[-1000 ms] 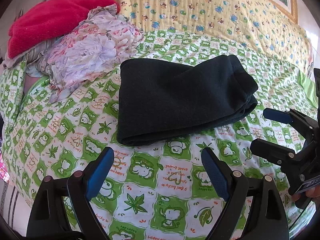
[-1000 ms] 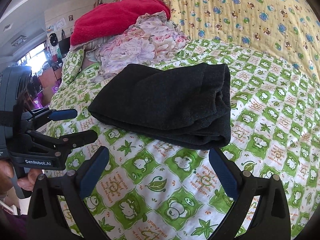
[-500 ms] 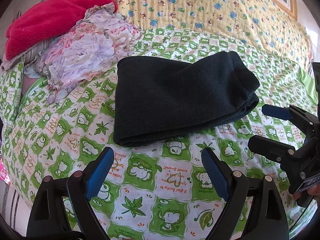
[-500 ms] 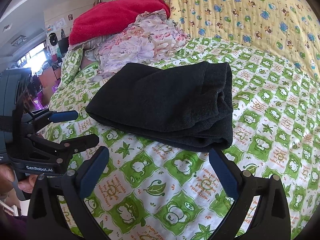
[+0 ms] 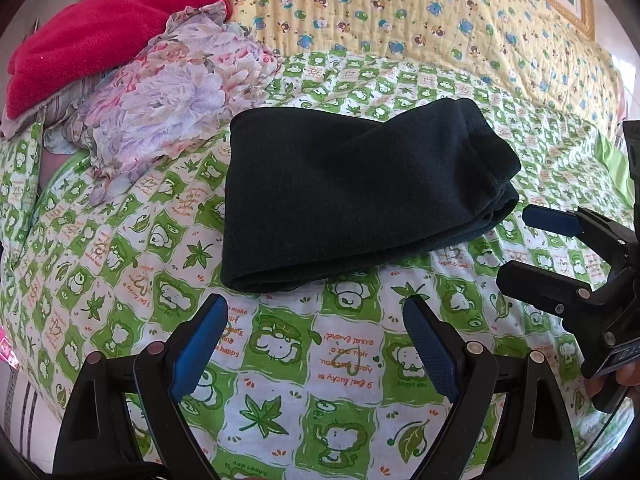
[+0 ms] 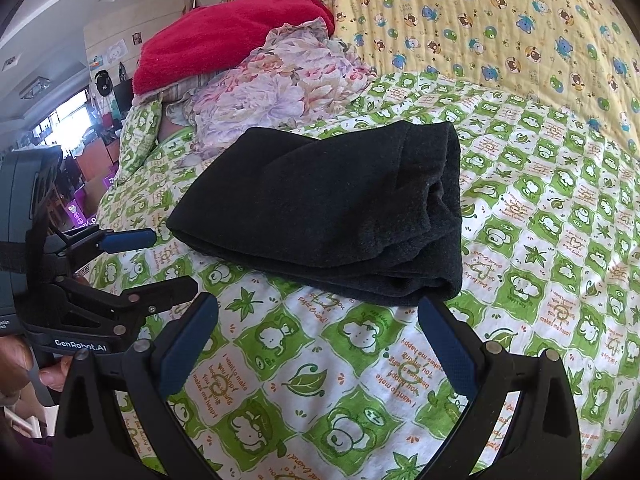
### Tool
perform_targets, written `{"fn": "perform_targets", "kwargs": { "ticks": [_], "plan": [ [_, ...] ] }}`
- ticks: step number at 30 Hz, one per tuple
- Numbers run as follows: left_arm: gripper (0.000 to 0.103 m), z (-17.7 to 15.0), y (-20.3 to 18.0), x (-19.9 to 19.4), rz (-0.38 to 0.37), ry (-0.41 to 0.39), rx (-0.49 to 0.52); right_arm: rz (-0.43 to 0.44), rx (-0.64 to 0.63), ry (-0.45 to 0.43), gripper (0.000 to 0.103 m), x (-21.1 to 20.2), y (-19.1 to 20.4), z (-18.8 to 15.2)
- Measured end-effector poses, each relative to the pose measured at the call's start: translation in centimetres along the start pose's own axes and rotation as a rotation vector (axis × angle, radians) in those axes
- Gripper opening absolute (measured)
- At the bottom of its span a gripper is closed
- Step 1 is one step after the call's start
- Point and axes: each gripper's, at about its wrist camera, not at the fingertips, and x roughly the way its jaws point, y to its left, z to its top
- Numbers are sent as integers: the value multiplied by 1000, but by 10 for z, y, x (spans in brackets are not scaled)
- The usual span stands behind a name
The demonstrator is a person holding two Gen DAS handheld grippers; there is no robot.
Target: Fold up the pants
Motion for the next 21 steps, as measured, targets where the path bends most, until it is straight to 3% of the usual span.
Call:
{"fn": "perform_targets", "kwargs": {
  "ticks": [21],
  "plan": [
    [90, 5, 1, -2, -16, -9, 2, 2, 5, 1, 100, 2, -2, 3]
  ]
}}
